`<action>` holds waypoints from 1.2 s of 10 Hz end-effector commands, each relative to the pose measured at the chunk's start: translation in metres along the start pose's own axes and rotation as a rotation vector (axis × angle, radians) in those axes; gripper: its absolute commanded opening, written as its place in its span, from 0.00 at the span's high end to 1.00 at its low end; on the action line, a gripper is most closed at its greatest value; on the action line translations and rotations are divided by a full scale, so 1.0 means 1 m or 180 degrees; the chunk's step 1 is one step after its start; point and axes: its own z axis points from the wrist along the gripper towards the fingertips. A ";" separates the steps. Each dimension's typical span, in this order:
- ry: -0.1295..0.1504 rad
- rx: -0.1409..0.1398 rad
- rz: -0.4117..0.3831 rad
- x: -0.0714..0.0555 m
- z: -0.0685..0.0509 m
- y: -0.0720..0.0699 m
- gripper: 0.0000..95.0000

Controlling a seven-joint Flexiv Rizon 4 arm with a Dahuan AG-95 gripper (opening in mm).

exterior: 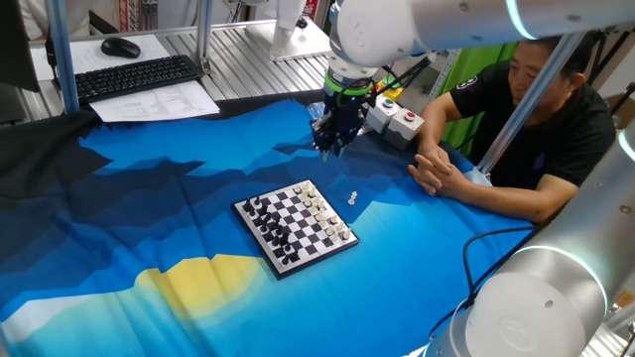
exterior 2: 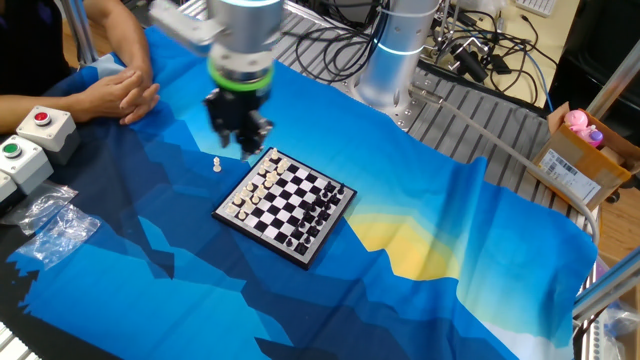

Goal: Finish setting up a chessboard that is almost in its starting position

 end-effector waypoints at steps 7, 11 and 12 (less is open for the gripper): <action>-0.0002 -0.0001 -0.0105 -0.003 0.009 -0.023 0.60; -0.0002 -0.0001 -0.0105 -0.003 0.009 -0.023 0.60; -0.0002 -0.0001 -0.0105 -0.003 0.009 -0.023 0.60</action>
